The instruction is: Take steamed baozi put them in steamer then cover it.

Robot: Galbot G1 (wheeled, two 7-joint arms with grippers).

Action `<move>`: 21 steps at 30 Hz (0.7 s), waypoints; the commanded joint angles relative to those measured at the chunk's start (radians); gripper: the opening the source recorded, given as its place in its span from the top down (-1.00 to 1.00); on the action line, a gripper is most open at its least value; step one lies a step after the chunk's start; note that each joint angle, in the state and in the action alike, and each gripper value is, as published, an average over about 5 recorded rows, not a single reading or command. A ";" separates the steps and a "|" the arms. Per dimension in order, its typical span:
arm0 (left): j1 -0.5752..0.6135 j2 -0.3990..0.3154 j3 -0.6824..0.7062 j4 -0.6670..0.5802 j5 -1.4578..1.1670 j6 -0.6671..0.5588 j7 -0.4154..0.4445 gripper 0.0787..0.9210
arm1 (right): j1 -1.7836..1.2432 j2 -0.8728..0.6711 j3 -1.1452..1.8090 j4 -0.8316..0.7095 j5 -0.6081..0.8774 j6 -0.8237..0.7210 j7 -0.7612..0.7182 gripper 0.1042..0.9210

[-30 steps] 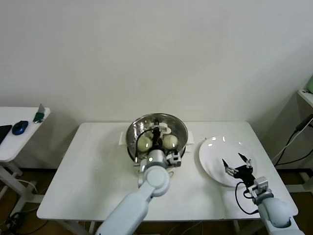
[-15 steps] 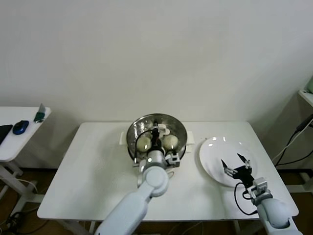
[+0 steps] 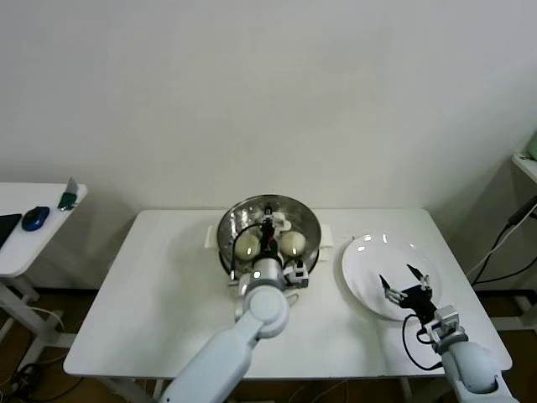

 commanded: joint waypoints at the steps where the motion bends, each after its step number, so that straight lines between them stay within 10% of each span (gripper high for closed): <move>1: 0.023 0.040 -0.003 -0.086 -0.032 0.050 0.021 0.43 | 0.000 0.001 -0.001 0.001 -0.002 -0.001 -0.001 -0.76; 21: 0.226 0.222 -0.099 -0.459 -0.198 0.050 -0.032 -0.76 | 0.014 -0.020 -0.015 0.044 0.011 -0.082 0.020 -0.76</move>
